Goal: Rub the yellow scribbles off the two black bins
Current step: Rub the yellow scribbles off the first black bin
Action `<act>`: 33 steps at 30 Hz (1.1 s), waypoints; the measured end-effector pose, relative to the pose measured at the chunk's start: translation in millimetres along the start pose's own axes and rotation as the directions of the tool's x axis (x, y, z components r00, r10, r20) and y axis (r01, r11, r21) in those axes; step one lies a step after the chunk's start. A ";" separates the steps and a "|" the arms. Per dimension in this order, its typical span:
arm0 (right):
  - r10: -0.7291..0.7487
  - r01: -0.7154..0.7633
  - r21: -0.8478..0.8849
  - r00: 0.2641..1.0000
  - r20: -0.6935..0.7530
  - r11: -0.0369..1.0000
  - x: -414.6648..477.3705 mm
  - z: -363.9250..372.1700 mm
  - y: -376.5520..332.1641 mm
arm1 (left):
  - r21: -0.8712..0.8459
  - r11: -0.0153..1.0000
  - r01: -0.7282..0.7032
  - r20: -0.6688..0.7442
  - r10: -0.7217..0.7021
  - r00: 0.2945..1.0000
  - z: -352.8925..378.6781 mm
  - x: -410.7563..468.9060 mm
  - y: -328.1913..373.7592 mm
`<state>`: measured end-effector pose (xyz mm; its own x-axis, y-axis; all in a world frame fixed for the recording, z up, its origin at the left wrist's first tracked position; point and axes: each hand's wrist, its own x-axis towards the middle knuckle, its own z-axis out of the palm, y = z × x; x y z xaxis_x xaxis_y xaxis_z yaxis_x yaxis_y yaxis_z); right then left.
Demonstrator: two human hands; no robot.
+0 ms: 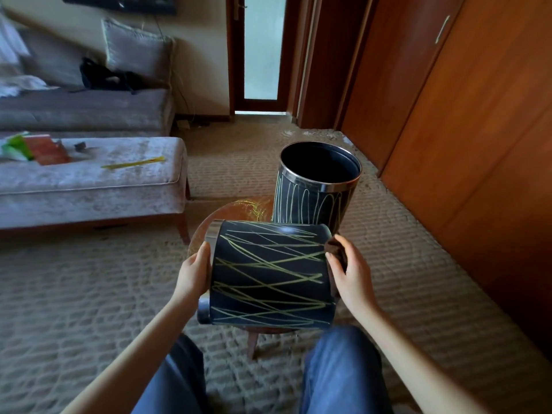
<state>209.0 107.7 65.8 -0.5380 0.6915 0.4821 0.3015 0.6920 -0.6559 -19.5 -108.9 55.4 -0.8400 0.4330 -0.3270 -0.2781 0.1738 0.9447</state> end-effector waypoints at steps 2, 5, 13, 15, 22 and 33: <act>-0.067 0.063 -0.088 0.997 -0.040 0.994 2.4 -2.9 2.7 | 0.043 0.993 -0.106 -0.026 0.107 0.994 4.2 -6.8 5.6; -0.204 0.197 -0.198 0.979 -0.015 0.960 6.5 -14.0 11.0 | 0.097 0.946 -0.309 0.010 0.310 0.951 9.4 -12.3 21.1; -0.457 0.473 -0.211 0.881 0.122 0.856 -4.4 -10.4 6.0 | 0.265 0.913 -0.311 0.075 0.302 0.950 10.8 32.3 33.0; -0.479 0.491 -0.191 0.871 0.108 0.850 0.5 -7.3 4.2 | 0.278 0.903 -0.328 0.082 0.318 0.945 11.8 34.9 31.2; -0.211 0.308 -0.241 0.910 0.357 0.920 75.7 10.7 -7.4 | 0.299 0.877 -0.376 0.075 0.372 0.925 5.6 21.9 16.6; -0.436 0.498 -0.177 0.849 0.300 0.849 -2.5 -17.0 -9.5 | 0.292 0.894 -0.340 0.063 0.337 0.939 12.2 34.9 25.7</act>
<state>220.9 102.9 80.6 -0.8243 0.2229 0.5205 0.1273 0.9687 -0.2133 -50.3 -78.6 68.0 -0.8532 0.5215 0.0095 0.1733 0.2663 0.9482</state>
